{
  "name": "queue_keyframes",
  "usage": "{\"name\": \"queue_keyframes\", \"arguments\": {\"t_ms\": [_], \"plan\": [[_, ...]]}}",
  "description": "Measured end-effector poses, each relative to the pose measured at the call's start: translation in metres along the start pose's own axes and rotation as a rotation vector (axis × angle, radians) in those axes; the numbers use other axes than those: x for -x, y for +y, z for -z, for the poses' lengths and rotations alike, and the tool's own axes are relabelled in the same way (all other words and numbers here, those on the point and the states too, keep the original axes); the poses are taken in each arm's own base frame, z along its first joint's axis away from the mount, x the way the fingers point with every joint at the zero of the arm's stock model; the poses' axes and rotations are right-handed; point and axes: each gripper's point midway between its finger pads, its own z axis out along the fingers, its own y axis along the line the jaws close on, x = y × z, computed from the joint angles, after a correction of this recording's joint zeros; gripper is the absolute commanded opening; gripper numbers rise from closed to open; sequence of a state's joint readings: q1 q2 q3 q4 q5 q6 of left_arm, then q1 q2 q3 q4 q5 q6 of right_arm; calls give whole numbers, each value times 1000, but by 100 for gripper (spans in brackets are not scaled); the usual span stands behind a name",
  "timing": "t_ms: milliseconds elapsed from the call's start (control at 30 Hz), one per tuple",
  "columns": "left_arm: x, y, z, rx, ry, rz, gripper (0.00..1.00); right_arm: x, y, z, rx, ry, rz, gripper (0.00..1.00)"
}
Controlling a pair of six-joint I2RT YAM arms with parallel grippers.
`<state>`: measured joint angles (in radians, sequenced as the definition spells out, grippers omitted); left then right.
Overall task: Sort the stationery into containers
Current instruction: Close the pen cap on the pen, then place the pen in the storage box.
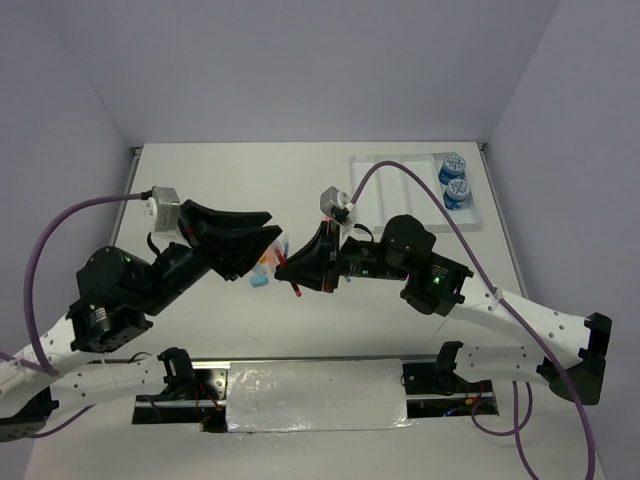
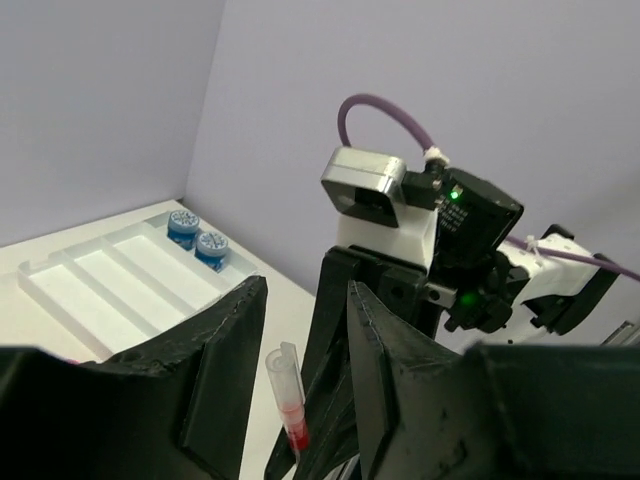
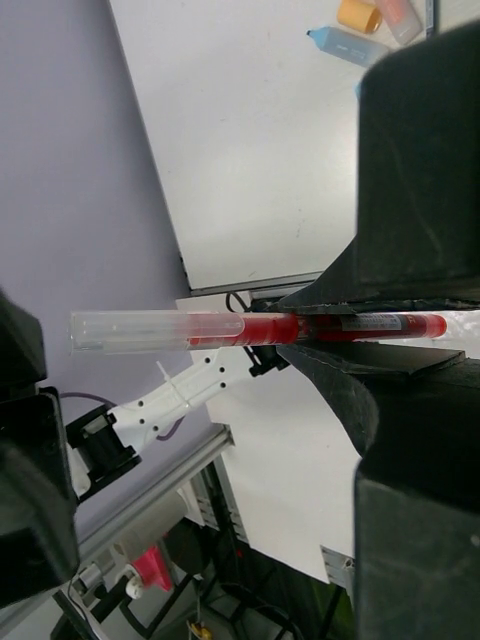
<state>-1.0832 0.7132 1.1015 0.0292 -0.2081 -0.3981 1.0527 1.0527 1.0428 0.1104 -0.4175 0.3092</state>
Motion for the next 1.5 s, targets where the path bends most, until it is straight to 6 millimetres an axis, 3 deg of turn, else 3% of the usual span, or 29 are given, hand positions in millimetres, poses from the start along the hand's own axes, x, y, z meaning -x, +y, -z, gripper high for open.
{"name": "queue_keyframes", "arguments": {"t_ms": [167, 500, 533, 567, 633, 667, 833, 1167, 1500], "plan": [[-16, 3, -1, 3, 47, -8, 55, -2, -1, 0, -2, 7, 1, 0], [-28, 4, 2, -9, 77, -11, 50, -2, 1, 1, 6, 10, 1, 0], [-30, 4, 2, -10, 80, -11, 48, -2, 1, 1, 7, 9, 1, 0], [-31, 4, 2, -11, 82, -11, 34, -2, 1, 1, 8, 9, 2, 0], [-32, 4, 2, -10, 86, -9, 25, -1, 3, 1, 16, 9, 3, 0], [-33, 5, 2, -9, 86, -9, 16, -1, 4, 1, 19, 9, 4, 0], [-33, 2, 2, -20, 88, 8, 1, -1, 6, 2, 31, 10, 12, 0], [-22, -9, -5, -81, -1, 56, 0, 23, 11, 4, 19, 40, 34, 0], [-27, -1, -7, -100, -138, 150, 0, 21, 5, 0, 0, 146, -12, 0]]}}
